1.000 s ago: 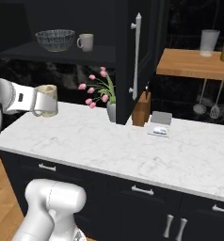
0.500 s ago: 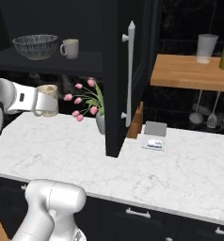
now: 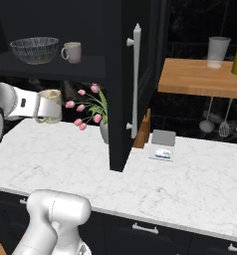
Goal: Gather all objects into one cabinet and sort the glasses and bowls to opposite sides.
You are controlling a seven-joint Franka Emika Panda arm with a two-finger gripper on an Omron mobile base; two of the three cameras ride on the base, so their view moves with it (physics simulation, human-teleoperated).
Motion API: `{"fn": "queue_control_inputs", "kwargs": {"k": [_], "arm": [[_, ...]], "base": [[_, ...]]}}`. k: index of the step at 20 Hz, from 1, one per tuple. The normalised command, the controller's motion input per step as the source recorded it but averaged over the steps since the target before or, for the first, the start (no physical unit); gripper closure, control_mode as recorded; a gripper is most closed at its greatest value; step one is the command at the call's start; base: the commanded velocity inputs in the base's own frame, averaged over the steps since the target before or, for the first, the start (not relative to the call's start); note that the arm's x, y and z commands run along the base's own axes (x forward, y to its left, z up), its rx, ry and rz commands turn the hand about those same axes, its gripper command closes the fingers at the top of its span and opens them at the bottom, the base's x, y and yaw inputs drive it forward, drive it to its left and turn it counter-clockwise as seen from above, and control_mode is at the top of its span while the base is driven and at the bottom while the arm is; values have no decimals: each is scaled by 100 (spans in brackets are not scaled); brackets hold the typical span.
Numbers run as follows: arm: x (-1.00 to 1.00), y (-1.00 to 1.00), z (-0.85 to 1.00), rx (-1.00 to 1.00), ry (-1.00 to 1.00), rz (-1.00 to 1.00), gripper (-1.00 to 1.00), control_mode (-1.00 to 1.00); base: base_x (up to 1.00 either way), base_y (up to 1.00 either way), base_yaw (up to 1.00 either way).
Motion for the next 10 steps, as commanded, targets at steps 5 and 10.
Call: {"fn": "queue_control_inputs", "kwargs": {"k": [5,10], "arm": [[0,2,24,3,-17,0,100,-100],[37,9,61,5,-14,0,100,-100]], "base": [[0,0,0],[0,0,0]]}}
